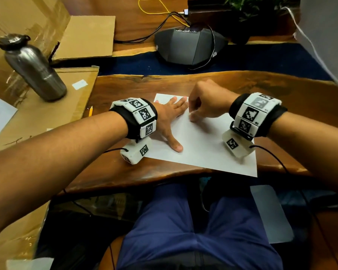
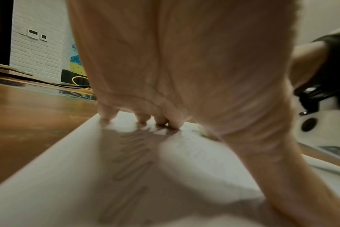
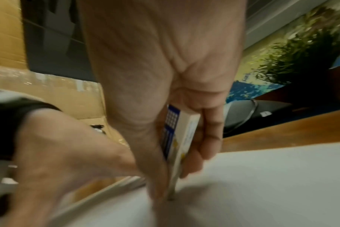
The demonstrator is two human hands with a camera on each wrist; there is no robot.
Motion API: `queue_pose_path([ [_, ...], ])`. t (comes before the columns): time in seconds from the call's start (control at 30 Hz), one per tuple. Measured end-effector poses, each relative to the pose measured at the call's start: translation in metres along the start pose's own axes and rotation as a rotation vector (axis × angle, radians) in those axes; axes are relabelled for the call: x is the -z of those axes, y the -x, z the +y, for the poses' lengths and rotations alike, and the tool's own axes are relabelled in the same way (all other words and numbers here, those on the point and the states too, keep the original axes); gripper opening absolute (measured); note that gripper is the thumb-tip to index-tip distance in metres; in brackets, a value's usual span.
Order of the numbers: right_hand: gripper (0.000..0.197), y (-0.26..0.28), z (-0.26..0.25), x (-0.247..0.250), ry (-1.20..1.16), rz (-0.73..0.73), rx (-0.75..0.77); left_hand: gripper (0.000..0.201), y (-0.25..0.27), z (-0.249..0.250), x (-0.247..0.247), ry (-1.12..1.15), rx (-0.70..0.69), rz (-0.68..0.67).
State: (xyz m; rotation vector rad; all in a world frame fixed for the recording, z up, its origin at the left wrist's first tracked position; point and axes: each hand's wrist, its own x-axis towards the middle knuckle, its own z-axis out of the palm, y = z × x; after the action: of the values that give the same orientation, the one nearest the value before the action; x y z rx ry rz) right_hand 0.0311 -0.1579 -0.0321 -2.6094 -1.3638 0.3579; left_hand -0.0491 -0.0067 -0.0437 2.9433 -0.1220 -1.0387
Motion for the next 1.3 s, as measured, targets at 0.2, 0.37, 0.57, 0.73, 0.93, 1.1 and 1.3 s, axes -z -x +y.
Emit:
queue_pose_path([
  [0.2,0.015,-0.011,0.005,0.010,-0.006,-0.117,0.002,0.149,0.000,0.000,-0.001,0.009,-0.004,0.008],
  [0.37,0.014,-0.020,0.016,0.007,0.005,0.102,-0.074,0.151,-0.001,-0.001,-0.001,-0.015,-0.012,0.009],
  [0.57,0.014,-0.001,0.001,0.004,-0.006,-0.152,0.087,0.142,0.005,0.003,0.002,-0.002,0.004,-0.012],
  [0.73,0.016,-0.023,0.020,0.006,-0.011,0.084,-0.024,0.150,-0.001,0.000,0.001,-0.015,-0.004,-0.006],
  [0.93,0.014,-0.004,0.013,0.010,-0.039,-0.198,0.026,0.150,-0.003,-0.001,-0.001,-0.012,-0.005,-0.007],
  [1.1,0.017,-0.021,0.027,0.011,-0.035,0.019,-0.028,0.153,-0.006,-0.002,-0.001,-0.010,-0.016,-0.002],
  [1.3,0.015,-0.011,0.025,0.004,-0.072,0.040,-0.003,0.154,-0.007,-0.005,-0.001,-0.002,-0.018,0.000],
])
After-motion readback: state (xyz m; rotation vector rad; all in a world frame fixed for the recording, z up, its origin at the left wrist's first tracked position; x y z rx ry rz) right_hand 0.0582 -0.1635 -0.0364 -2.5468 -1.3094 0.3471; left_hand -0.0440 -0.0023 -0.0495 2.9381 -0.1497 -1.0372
